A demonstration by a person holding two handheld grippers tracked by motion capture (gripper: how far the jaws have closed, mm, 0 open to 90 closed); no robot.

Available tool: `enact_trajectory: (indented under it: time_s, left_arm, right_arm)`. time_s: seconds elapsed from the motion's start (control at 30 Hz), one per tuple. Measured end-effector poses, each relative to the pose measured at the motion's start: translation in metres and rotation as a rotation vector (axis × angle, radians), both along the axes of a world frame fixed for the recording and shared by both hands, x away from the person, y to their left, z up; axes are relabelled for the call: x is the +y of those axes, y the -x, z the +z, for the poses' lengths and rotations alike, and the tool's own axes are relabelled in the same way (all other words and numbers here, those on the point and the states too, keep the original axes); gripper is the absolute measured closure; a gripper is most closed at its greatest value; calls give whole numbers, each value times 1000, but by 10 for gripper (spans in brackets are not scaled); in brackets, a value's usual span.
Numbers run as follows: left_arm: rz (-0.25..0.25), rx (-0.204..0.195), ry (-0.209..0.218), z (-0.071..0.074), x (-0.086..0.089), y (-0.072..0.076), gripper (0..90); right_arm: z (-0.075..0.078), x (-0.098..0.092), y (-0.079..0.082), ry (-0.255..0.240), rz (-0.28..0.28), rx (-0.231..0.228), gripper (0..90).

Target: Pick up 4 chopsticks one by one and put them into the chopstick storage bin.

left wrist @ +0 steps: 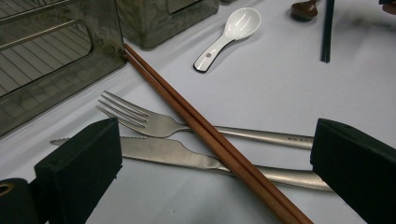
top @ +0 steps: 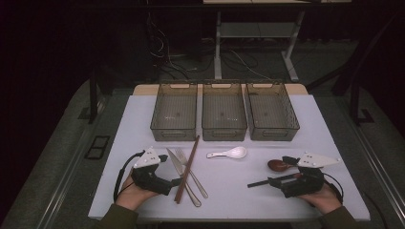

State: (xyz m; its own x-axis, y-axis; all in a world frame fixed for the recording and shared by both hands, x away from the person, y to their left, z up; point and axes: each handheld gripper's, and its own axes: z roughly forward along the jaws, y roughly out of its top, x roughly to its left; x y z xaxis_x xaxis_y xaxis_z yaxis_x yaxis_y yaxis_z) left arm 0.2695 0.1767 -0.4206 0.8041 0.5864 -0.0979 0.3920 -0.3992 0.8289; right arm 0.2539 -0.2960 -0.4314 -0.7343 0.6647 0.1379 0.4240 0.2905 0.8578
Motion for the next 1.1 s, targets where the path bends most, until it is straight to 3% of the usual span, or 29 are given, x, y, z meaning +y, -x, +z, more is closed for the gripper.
enact_trajectory:
  time_s: [0.63,1.1]
  left_arm:
    - [4,21,-36,0,-11,0,38]
    - [5,40,-57,-2,-26,1,177]
  right_arm:
    - [-1,-2,0,-3,-11,7,6]
    - [-1,-2,-1,-7,-21,18,6]
